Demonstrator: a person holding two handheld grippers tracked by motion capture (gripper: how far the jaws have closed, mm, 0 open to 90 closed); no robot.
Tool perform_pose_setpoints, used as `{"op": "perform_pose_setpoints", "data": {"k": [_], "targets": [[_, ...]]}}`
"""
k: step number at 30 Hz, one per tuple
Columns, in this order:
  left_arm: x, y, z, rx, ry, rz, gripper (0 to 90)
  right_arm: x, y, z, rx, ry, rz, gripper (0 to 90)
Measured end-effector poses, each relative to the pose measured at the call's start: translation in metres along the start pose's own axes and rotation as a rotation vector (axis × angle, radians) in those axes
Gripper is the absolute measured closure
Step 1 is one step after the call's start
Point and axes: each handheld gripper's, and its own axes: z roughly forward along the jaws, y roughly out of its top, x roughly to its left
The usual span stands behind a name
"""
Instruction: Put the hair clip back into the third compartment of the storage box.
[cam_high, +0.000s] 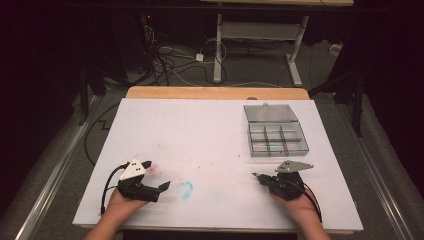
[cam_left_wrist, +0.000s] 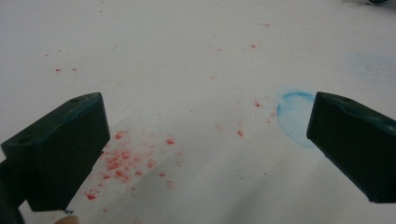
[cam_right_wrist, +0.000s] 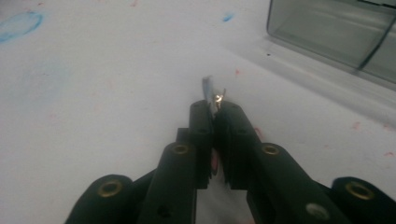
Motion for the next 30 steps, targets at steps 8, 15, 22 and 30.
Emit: {"op": "perform_pose_setpoints", "data": {"k": [8,15,22,30], "targets": [[0.0,0.0,0.0,-0.001,-0.003,-0.001,0.0,0.001,0.001,-0.002,0.006,-0.006,-0.01,87.3],[0.0,0.0,0.0,-0.003,-0.005,-0.001,0.0,0.001,0.0,-0.004,0.001,-0.004,-0.014,87.8],[0.0,0.0,-0.001,-0.008,-0.008,-0.006,0.0,0.0,0.0,-0.008,-0.019,-0.012,-0.018,87.8],[0.0,-0.001,-0.001,-0.015,-0.013,0.001,0.0,-0.005,-0.002,-0.015,-0.043,-0.029,-0.025,87.9]]}}
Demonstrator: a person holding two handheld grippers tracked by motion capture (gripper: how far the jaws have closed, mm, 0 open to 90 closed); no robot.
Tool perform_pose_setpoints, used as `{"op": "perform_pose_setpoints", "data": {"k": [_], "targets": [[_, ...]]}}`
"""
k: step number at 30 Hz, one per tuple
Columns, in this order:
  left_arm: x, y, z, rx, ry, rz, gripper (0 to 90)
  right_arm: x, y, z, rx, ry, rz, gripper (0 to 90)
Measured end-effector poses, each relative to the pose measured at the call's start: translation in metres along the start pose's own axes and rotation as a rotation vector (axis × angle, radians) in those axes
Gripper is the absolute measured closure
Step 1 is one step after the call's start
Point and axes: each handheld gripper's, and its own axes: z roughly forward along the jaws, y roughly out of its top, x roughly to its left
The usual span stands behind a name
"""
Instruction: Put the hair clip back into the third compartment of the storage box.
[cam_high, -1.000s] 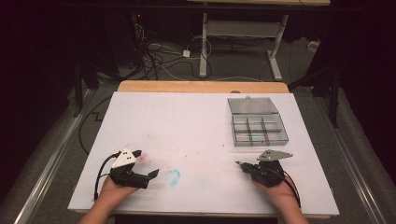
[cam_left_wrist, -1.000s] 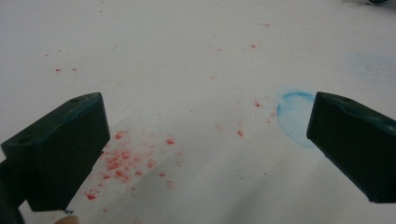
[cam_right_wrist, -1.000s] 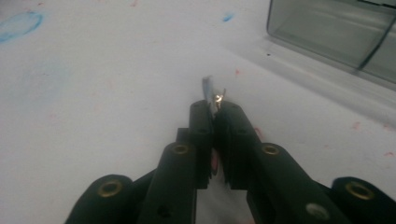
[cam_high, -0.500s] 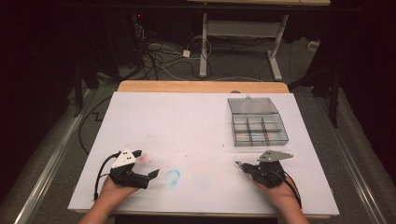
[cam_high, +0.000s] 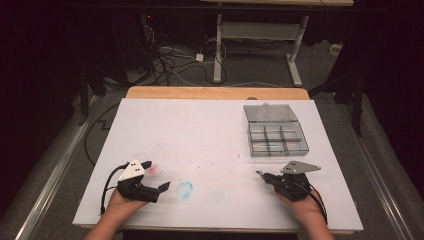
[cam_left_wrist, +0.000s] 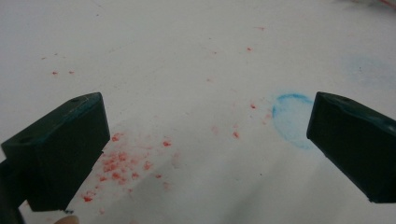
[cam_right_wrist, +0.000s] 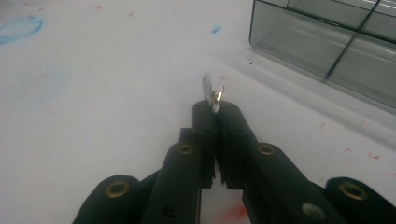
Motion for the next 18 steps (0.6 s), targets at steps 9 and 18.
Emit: {"op": "perform_pose_setpoints", "data": {"k": [9,18], "targets": [[0.0,0.0,0.0,-0.001,-0.002,0.0,0.0,-0.009,-0.004,-0.01,-0.02,-0.013,0.027,87.9],[0.0,0.0,0.0,-0.001,-0.005,0.0,0.0,-0.018,-0.009,-0.018,-0.026,-0.041,0.056,87.8]]}}
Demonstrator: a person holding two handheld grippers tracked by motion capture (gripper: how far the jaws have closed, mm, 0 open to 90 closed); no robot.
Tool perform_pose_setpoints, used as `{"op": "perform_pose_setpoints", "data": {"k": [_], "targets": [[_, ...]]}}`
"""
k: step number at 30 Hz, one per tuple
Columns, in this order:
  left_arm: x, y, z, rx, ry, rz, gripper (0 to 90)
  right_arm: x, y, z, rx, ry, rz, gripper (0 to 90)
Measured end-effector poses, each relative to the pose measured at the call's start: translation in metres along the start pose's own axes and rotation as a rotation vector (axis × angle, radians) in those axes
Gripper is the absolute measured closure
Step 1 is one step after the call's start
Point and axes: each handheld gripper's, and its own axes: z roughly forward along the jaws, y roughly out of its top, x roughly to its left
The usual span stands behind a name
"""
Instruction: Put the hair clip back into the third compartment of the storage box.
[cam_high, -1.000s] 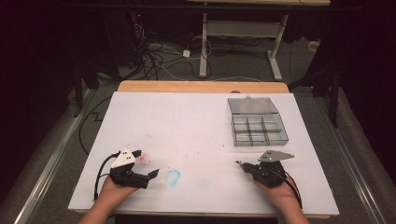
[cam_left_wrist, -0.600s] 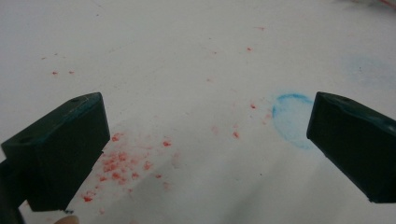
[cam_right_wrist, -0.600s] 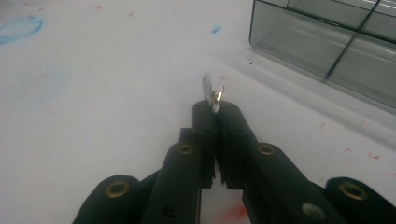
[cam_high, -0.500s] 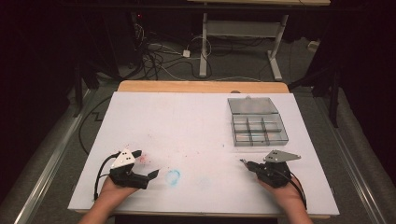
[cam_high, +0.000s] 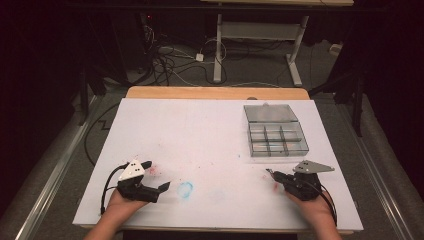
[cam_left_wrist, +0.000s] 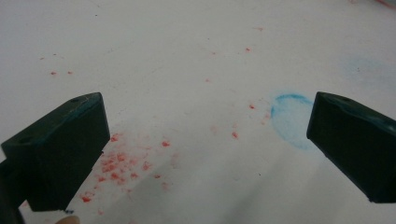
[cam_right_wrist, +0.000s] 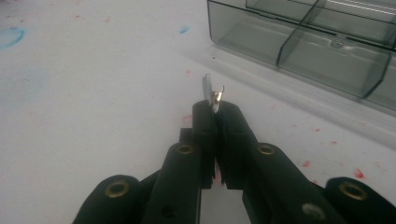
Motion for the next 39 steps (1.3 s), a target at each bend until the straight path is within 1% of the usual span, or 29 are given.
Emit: {"op": "perform_pose_setpoints", "data": {"k": [5,24,32,39], "targets": [[0.0,0.0,0.0,0.001,-0.001,0.002,0.0,-0.008,-0.003,-0.006,-0.003,-0.025,0.021,87.8],[0.0,0.0,0.0,0.002,-0.004,0.004,0.0,-0.031,-0.013,-0.023,-0.02,-0.099,0.072,87.8],[0.0,0.0,0.0,0.001,-0.005,0.004,0.0,-0.039,-0.016,-0.028,-0.028,-0.121,0.084,87.8],[0.0,0.0,0.0,0.001,-0.006,0.004,0.0,-0.042,-0.016,-0.032,-0.03,-0.138,0.089,87.8]]}}
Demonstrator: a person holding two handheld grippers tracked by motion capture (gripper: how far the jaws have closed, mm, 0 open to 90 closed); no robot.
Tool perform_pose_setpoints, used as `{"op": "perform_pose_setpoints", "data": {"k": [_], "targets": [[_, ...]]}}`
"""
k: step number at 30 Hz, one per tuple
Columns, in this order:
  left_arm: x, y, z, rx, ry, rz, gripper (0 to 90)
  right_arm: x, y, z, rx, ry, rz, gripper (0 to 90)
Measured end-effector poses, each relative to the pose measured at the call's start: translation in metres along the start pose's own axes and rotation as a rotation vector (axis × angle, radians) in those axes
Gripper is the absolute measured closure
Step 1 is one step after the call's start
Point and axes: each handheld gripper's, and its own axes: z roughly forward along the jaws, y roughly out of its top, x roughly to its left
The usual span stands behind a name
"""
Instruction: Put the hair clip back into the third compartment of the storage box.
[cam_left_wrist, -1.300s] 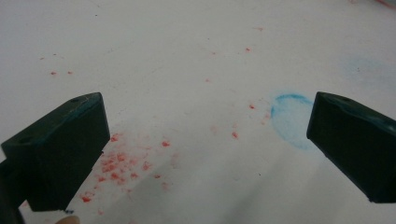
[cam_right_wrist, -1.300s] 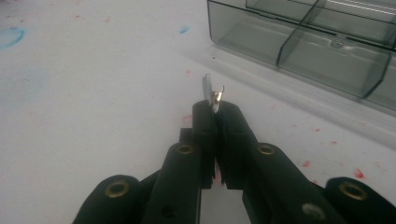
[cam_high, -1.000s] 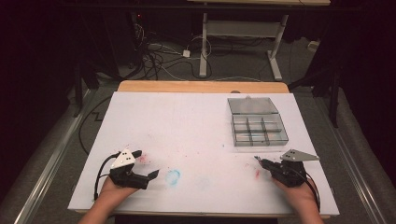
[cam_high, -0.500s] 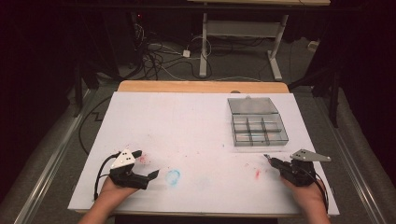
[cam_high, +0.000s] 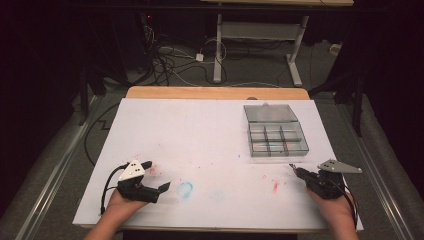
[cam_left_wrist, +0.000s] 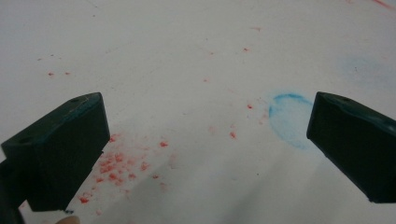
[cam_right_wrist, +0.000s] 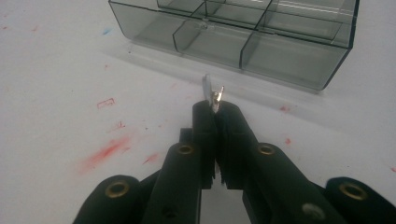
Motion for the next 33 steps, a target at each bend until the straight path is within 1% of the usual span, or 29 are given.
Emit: {"op": "perform_pose_setpoints", "data": {"k": [6,11,17,23,28,33], "targets": [[0.001,0.0,0.0,-0.002,-0.005,-0.004,0.0,0.001,0.005,0.0,-0.012,-0.001,-0.004,87.8],[0.001,0.0,0.0,-0.003,-0.007,-0.007,0.0,0.004,0.014,0.001,-0.03,-0.008,-0.018,87.8],[0.001,0.0,0.0,-0.004,-0.007,-0.008,0.0,0.006,0.022,0.001,-0.045,-0.008,-0.019,87.8],[0.001,0.0,0.0,-0.004,-0.009,-0.008,0.0,0.003,0.031,0.003,-0.057,-0.014,-0.025,87.8],[0.001,-0.001,0.0,-0.008,-0.009,-0.008,0.0,0.0,0.037,0.005,-0.063,-0.02,-0.01,87.8],[0.001,-0.001,0.0,-0.008,-0.01,-0.008,0.0,-0.001,0.044,0.007,-0.069,-0.017,-0.013,87.8]]}}
